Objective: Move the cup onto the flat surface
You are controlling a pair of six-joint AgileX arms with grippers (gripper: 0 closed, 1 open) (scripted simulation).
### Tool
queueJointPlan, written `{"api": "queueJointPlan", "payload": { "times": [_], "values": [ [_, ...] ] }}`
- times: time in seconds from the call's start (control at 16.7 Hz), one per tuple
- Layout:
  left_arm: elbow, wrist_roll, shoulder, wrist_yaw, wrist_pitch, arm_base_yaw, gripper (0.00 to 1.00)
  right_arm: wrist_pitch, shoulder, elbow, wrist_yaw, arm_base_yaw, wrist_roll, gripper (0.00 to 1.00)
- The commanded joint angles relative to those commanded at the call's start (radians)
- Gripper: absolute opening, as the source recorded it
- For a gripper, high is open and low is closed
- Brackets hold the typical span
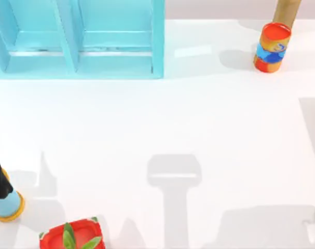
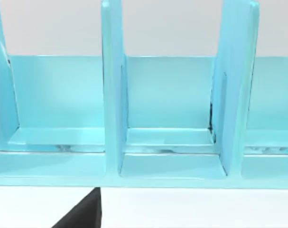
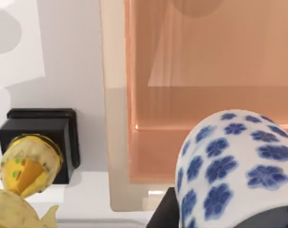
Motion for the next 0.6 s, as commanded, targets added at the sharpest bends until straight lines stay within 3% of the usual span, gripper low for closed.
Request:
{"api": "queueJointPlan", "payload": {
  "times": [0.24, 0.6],
  "values": [
    [0.000, 0.000, 0.000, 0.000, 0.000, 0.000, 1.00, -0.028, 0.065, 0.067, 0.002, 0.059, 0.065, 0.00],
    [0.000, 0.000, 0.000, 0.000, 0.000, 0.000, 1.00, -0.147, 0.413, 0.481, 0.011, 0.369, 0.403, 0.00]
  ]
}}
